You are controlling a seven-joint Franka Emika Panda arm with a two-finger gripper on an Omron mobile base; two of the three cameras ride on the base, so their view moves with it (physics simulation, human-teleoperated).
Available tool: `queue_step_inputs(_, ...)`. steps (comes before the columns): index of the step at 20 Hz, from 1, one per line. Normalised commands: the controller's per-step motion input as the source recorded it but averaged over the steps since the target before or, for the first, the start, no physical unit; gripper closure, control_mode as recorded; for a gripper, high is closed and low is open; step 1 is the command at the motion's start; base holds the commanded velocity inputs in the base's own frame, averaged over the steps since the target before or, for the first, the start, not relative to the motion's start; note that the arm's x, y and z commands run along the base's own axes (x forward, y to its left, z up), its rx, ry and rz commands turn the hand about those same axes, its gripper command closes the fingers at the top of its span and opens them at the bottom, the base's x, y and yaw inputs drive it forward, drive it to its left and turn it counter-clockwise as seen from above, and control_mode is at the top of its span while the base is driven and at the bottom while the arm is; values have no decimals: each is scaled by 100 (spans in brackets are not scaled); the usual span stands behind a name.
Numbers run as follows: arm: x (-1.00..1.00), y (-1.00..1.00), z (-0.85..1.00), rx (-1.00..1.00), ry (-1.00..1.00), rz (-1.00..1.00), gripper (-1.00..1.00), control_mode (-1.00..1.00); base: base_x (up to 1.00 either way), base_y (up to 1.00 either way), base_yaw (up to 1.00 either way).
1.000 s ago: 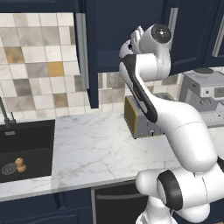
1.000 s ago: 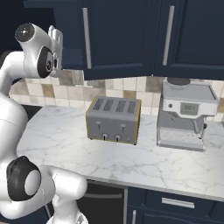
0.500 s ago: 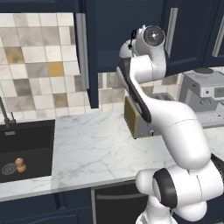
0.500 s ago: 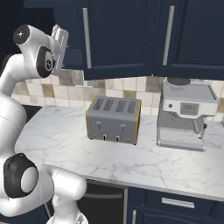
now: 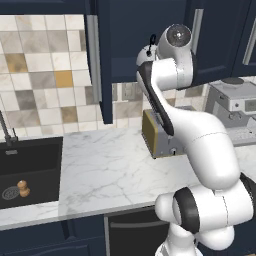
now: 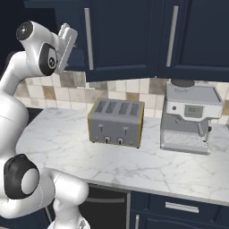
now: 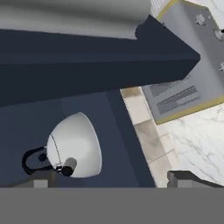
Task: Open the cabinet, pick the kettle from the cabinet, and place it in the sink.
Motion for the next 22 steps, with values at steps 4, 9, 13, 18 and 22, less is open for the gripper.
queue_step_inputs(4, 0, -19, 0, 9, 0, -7, -100, -100, 0, 0, 0)
queue_step_inputs(9, 0, -15, -7, 11, -2, -5, -100, -100, 0, 0, 0)
queue_step_inputs(13, 0, -8, -8, 9, -10, -2, -100, -100, 0, 0, 0)
queue_step_inputs(18, 1, -2, -2, 4, -9, -6, -100, -100, 0, 0, 0)
queue_step_inputs(22, 0, -9, -1, 6, -5, -5, -100, -100, 0, 0, 0)
